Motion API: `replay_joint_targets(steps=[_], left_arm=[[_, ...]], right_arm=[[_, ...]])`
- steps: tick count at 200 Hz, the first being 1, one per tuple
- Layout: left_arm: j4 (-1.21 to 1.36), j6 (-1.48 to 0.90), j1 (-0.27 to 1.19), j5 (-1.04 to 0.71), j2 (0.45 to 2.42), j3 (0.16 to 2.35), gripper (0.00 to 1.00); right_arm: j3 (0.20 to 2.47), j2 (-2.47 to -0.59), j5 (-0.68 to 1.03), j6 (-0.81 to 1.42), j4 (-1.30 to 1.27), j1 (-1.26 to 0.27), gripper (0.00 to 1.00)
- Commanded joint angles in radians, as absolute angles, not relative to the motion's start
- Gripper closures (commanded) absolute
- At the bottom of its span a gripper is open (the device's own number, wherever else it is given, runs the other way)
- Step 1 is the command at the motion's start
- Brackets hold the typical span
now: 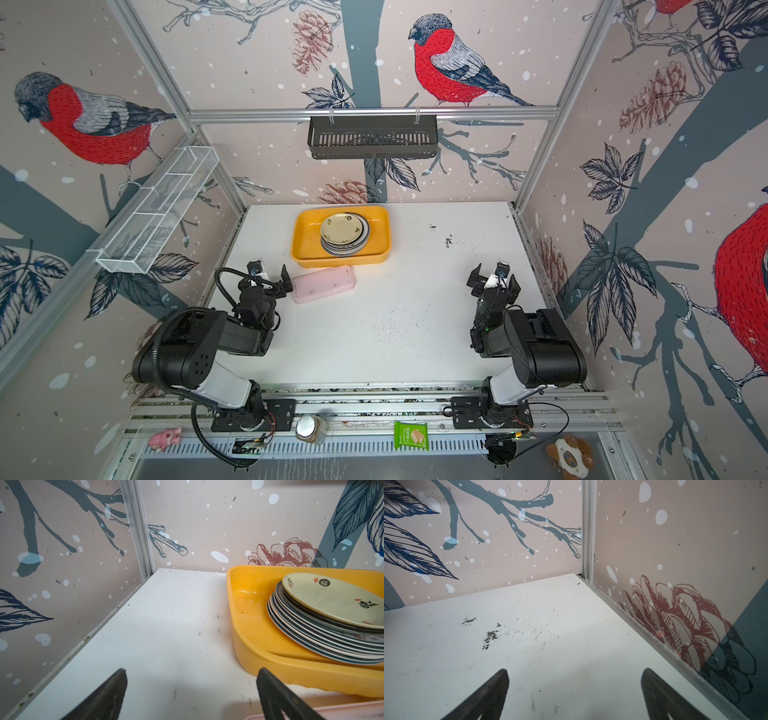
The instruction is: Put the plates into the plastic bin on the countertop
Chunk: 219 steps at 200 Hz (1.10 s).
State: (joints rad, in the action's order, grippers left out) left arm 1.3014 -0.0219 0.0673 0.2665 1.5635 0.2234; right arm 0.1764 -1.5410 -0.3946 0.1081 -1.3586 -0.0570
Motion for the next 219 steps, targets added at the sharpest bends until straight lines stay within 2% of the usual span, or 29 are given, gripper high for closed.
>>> replay_joint_targets(steps=[1, 219], left_arm=[[1.333, -0.005, 0.069, 0.282, 1.563, 0.226, 0.03], [1.310, -0.008, 0.063, 0.269, 1.566, 0.239, 0.03]], right_arm=[[0.179, -1.542, -0.405, 0.108, -1.379, -0.065, 0.00], [0.181, -1.544, -0.412, 0.105, -1.379, -0.069, 0.00]])
